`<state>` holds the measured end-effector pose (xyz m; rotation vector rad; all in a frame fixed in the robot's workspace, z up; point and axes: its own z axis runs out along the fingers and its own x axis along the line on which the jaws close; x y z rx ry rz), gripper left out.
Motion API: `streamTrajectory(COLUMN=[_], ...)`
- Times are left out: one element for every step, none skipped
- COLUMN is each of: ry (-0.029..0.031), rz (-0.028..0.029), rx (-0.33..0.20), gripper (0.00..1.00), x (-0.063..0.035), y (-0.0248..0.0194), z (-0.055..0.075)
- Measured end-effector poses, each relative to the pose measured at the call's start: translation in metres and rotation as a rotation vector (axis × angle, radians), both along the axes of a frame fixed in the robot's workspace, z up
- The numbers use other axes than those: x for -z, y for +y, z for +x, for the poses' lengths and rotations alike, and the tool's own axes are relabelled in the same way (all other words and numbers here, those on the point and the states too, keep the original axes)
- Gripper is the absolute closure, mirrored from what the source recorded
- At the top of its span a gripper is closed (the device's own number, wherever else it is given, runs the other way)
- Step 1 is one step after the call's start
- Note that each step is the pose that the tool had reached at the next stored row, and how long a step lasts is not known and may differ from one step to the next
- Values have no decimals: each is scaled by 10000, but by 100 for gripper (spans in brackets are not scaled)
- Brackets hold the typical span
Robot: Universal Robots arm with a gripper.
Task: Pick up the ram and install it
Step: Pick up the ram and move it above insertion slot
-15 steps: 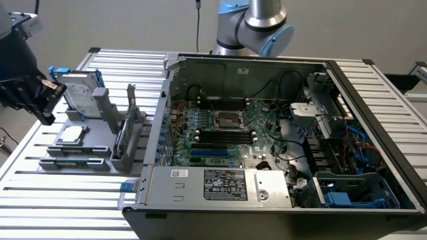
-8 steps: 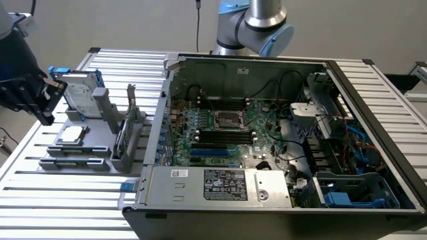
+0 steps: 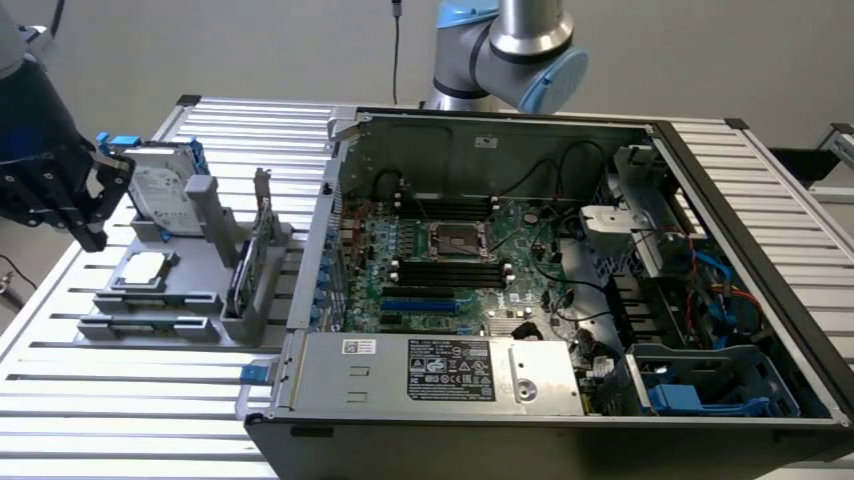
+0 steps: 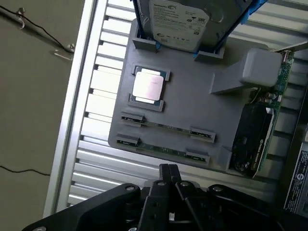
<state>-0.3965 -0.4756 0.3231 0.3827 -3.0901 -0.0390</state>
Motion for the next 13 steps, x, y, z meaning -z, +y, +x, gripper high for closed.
streamTrajectory(ry=[0,0,0,-1,-1,1,1,1,-1,0,0,1,0], rz=[0,0,0,1,1,0,-1,-1,1,0,0,0,0], rx=[-180,-360,-539,-720,-899,-1079,-1259,-1454,-1635,-1814,-1995,-2174,-2354], gripper=[89,89,89,89,89,89,89,89,89,89,89,89,89], x=[0,0,0,1,3,6,10,16,22,26,30,35,40], y=[0,0,0,0,0,0,0,0,0,0,0,0,0], z=[0,0,0,0,0,0,0,0,0,0,0,0,0])
